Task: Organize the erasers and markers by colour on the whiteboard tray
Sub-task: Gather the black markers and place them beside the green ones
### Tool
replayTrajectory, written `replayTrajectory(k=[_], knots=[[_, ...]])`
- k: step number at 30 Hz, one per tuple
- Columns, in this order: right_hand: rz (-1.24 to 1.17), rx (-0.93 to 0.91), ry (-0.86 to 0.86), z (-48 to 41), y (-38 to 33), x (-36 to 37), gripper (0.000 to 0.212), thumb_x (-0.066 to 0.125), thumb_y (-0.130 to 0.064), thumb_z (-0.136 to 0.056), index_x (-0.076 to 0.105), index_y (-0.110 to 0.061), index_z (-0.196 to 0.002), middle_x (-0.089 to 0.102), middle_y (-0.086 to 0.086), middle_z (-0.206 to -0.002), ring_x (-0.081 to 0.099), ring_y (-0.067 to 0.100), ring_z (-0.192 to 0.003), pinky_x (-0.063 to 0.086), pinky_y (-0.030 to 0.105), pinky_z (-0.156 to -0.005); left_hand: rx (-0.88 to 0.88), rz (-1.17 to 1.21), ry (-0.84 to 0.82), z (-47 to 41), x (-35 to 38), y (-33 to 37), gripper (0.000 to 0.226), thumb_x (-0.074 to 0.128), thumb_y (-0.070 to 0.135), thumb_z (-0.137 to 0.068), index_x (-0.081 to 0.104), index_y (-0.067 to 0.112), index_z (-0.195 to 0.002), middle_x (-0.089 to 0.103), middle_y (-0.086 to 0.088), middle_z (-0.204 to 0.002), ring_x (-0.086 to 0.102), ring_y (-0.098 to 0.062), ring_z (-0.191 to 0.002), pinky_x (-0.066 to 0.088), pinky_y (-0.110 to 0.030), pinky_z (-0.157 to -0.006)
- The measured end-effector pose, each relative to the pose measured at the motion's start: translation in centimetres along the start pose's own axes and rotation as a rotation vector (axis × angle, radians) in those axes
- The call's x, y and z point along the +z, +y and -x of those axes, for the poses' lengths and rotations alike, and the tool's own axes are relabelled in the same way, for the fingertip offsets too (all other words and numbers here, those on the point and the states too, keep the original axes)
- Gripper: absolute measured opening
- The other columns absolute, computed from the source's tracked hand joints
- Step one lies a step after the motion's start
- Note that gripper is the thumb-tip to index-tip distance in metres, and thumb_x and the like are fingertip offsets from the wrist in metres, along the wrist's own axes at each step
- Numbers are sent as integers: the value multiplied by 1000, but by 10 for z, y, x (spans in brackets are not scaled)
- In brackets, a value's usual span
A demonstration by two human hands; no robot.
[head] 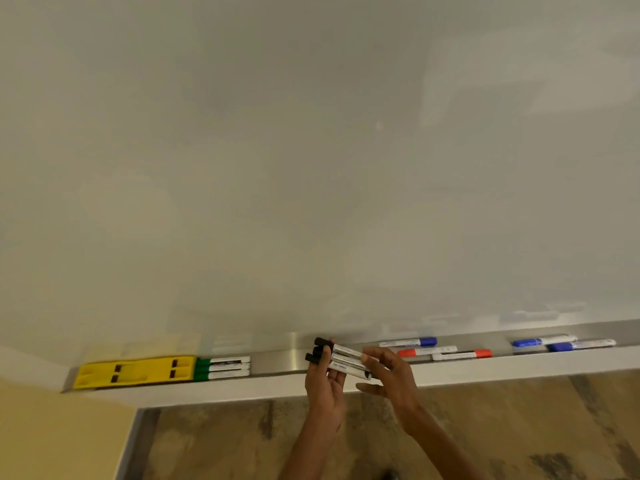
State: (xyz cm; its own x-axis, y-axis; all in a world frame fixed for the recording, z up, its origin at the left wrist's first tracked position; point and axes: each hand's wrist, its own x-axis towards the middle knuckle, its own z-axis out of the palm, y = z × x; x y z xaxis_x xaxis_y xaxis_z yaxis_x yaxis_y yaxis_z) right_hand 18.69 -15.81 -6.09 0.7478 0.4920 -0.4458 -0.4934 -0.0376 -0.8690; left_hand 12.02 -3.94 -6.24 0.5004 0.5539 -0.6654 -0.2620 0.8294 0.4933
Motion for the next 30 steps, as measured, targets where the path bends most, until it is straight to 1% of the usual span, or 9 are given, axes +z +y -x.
replayTrajectory(k=[10, 15, 19, 21, 22, 24, 26, 27, 30], knots=[[-30, 106, -18, -23, 24, 94, 13, 66, 1, -87, 69, 1, -100, 62, 17, -79, 66, 25, -72, 63, 31, -70, 201, -70, 168, -21, -46, 76, 42, 65, 8, -88, 55, -2, -127, 59, -25, -129, 59, -36, -116, 47, -48, -101], [172, 77, -1, -40, 42, 123, 14, 63, 0, -89, 69, -1, -103, 64, 15, -80, 68, 19, -68, 62, 37, -77, 614, -922, 319, -13, -94, 87, 63, 55, 20, -96, 23, 15, -150, 27, -11, -157, 27, -28, -145, 24, -43, -118], [325, 24, 33, -52, 53, 138, 14, 63, -3, -90, 69, -3, -103, 65, 14, -78, 68, 17, -68, 61, 24, -62, 810, -1652, 19, -21, -119, 81, 68, 43, 14, -100, -2, 15, -151, -8, -5, -161, -25, -4, -143, -11, -32, -119], [409, 6, 28, -57, 55, 144, 17, 64, -4, -90, 68, -4, -106, 63, 13, -77, 66, 17, -69, 62, 27, -65, 856, -1932, -65, -24, -123, 84, 85, 46, 18, -98, -24, 23, -147, -37, 7, -154, -39, -5, -136, -19, -35, -114], [460, -11, 21, -59, 55, 147, 18, 64, -5, -90, 68, -4, -108, 63, 11, -78, 65, 17, -70, 62, 30, -69, 862, -2030, -71, -25, -123, 85, 87, 49, 22, -97, -21, 22, -148, -44, 11, -149, -40, -8, -136, -18, -36, -113], [572, -62, 13, -58, 55, 153, 21, 65, -10, -90, 67, -5, -111, 64, 8, -83, 66, 19, -75, 62, 32, -72, 822, -2138, -39, -28, -124, 88, 79, 61, 29, -90, 14, 13, -152, -35, 2, -155, -36, -15, -140, -12, -38, -113], [682, -112, 16, -55, 56, 158, 23, 65, -16, -91, 66, -8, -113, 69, 9, -91, 68, 22, -80, 61, 35, -74, 805, -2206, 43, -31, -127, 89, 77, 74, 38, -79, 42, 13, -143, 11, -13, -162, -31, -21, -143, -5, -39, -113], [739, -136, 21, -53, 57, 159, 24, 65, -17, -91, 65, -9, -113, 71, 10, -96, 68, 24, -83, 60, 37, -78, 809, -2241, 68, -32, -129, 90, 78, 77, 43, -74, 48, 13, -140, 27, -14, -157, -30, -23, -143, -3, -40, -112], [866, -206, 66, -48, 62, 162, 29, 64, -16, -91, 64, -10, -119, 71, 9, -111, 66, 24, -99, 51, 31, -87, 764, -2299, 68, -31, -136, 92, 82, 79, 51, -68, 54, 14, -136, 37, -13, -153, -30, -25, -143, -3, -43, -111]])
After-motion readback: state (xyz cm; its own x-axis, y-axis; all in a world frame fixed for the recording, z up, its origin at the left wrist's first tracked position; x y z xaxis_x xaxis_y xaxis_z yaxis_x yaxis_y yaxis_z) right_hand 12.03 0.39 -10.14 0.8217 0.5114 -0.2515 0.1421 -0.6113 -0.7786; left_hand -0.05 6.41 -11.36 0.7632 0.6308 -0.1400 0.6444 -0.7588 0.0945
